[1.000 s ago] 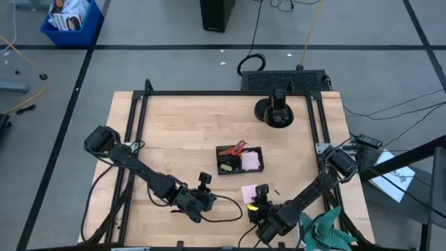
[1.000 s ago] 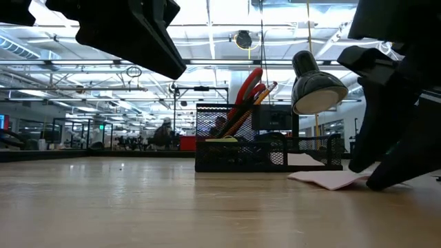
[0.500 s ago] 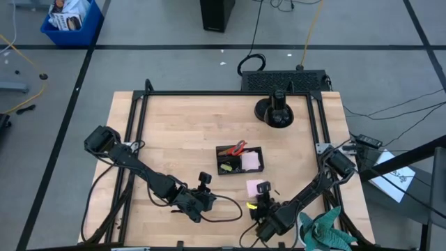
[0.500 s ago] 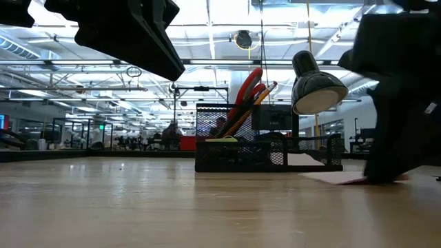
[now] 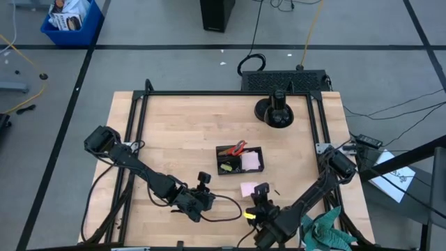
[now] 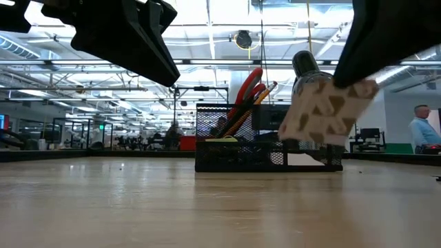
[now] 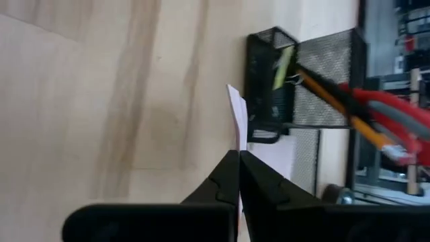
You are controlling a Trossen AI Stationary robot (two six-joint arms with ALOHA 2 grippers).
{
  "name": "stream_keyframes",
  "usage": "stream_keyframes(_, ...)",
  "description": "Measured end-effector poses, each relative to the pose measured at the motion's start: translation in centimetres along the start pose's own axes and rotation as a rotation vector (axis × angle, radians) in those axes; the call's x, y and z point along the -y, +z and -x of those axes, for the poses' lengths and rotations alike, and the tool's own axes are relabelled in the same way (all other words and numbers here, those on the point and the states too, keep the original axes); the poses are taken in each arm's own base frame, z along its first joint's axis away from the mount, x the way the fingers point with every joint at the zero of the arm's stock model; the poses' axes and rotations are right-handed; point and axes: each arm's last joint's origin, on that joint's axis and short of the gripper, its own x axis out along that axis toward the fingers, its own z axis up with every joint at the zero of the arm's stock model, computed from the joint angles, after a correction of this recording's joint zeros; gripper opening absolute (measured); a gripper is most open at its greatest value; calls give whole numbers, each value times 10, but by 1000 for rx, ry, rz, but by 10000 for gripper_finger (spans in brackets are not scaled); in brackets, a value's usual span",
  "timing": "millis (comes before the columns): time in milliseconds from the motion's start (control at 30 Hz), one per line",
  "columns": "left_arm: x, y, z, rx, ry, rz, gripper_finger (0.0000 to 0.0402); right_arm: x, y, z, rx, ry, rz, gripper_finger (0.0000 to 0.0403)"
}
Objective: Pick and place office supplies into organizer
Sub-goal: Put the pink sticky notes into the black desk organizer
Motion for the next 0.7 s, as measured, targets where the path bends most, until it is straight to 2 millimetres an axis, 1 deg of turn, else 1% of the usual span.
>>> stream_keyframes(100,0,0,0,0,0,0,42,8,1,6,-9,-38,16,0)
stream_keyframes(167,0,0,0,0,0,0,42,13,-2,9,-27,-85,30,0)
stream_keyframes(300,0,0,0,1,0,1,42,22,-7,6,-69,-156,27,0)
stream_keyframes(500,0,0,0,3,0,4,42,34,-6,-7,-102,-202,15,0)
stream_keyframes(700,0,0,0,4,0,5,42,39,-3,-27,-122,-195,28,0)
